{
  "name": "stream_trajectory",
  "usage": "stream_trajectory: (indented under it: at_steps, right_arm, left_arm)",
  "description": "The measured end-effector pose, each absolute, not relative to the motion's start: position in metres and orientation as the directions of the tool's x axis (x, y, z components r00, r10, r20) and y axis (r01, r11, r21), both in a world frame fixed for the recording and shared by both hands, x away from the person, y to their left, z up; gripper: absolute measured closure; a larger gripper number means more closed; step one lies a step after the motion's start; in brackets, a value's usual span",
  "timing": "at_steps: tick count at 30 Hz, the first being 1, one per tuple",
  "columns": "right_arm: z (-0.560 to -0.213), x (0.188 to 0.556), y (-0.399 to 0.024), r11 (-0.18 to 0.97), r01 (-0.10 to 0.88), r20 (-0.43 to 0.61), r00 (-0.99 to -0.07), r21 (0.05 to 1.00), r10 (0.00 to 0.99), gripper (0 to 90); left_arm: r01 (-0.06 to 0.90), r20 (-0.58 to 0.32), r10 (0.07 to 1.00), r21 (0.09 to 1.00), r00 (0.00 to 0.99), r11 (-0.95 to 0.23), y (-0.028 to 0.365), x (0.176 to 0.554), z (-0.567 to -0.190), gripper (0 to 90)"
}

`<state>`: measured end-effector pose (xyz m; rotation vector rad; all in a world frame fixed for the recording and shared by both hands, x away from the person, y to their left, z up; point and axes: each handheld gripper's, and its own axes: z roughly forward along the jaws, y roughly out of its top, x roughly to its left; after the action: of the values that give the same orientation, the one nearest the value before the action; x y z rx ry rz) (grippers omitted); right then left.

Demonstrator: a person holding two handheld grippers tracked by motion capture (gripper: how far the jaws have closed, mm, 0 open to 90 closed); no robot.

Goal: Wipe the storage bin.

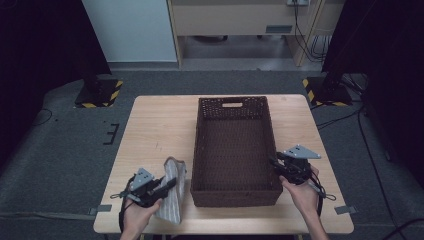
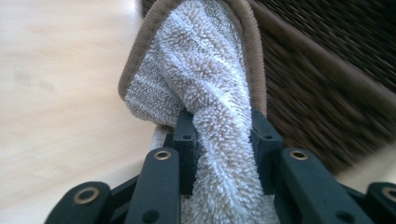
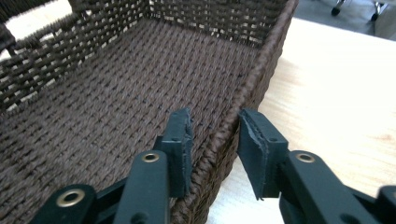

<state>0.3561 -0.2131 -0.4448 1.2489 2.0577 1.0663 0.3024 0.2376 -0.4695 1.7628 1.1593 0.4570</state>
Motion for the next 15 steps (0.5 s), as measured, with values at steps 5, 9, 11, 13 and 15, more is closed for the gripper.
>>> stream_trajectory:
  at_steps: [5,9,11,13,15]
  right_arm:
    - [-0.445,0.356,-0.213,0.27,0.498,-0.019,-0.453,0.824,0.891,62.6]
    - [-0.445,0.357,-0.213,0.27,0.497,-0.019,-0.454,0.824,0.891,62.0]
    - [-0.446,0.357,-0.213,0.27,0.497,-0.017,-0.455,0.824,0.891,61.1]
    - [-0.446,0.357,-0.213,0.274,0.496,-0.02,-0.458,0.824,0.889,60.6]
    - [-0.446,0.357,-0.214,0.275,0.498,-0.02,-0.459,0.823,0.888,60.2]
  left_arm:
    - [0.5,-0.155,0.908,0.864,0.389,-0.067,0.261,0.324,-0.459,68.7]
    - [0.518,-0.137,0.928,0.853,0.345,-0.067,0.275,0.339,-0.462,68.8]
    - [0.533,-0.104,0.941,0.841,0.323,-0.09,0.281,0.346,-0.466,68.8]
    - [0.55,-0.085,0.953,0.83,0.29,-0.093,0.287,0.352,-0.472,68.8]
    - [0.568,-0.093,0.959,0.819,0.268,-0.079,0.293,0.355,-0.478,68.8]
